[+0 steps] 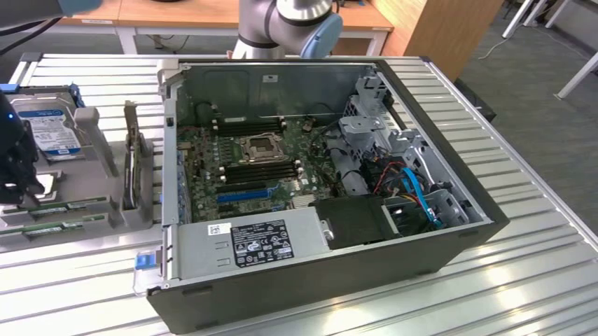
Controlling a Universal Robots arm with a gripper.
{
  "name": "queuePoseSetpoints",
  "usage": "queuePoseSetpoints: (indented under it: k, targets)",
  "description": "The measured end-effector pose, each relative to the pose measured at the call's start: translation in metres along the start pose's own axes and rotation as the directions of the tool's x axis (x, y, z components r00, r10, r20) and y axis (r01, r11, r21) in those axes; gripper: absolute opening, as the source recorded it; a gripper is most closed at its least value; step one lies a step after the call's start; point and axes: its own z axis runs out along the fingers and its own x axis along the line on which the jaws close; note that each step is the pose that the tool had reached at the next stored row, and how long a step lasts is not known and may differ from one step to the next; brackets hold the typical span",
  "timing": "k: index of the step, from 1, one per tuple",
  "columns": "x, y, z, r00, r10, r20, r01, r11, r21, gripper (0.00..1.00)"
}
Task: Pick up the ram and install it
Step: 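Pick up the ram and move it above insertion slot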
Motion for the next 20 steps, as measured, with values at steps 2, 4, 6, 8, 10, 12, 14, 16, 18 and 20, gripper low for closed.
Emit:
queuePoseSetpoints:
  k: [2, 4, 6, 8, 10, 12, 14, 16, 18, 20]
  targets:
    - [0.0016, -0.0002, -0.0001, 1.0, 0.0, 0.0, 0.0, 1.0, -0.0003, 0.3]
    - [0.0032, -0.0003, -0.0001, 1.0, 0.0, 0.0, 0.0, 1.0, -0.0005, 0.3]
    - [0.0047, -0.0005, -0.0001, 1.0, 0.0, 0.0, 0.0, 1.0, -0.0008, 0.3]
    - [0.006, -0.0006, -0.0002, 1.0, 0.0, -0.0001, 0.0, 1.0, -0.001, 0.3]
    - [0.0069, -0.0006, -0.0002, 1.0, 0.0, -0.0001, 0.0, 1.0, -0.0011, 0.3]
    - [0.0073, -0.0006, -0.0002, 1.0, 0.0, 0.0, 0.0, 1.0, -0.0011, 0.3]
    - [0.0076, -0.0007, -0.0002, 1.0, 0.0, 0.0, 0.0, 1.0, -0.001, 0.3]
    - [0.0077, -0.0006, -0.0002, 1.0, 0.0, -0.0001, 0.0, 1.0, -0.0011, 0.3]
    - [0.0078, -0.0007, -0.0002, 1.0, 0.0, 0.0, 0.0, 1.0, -0.001, 0.3]
    - [0.0079, -0.0006, -0.0002, 1.0, 0.0, 0.0, 0.0, 1.0, -0.0011, 0.3]
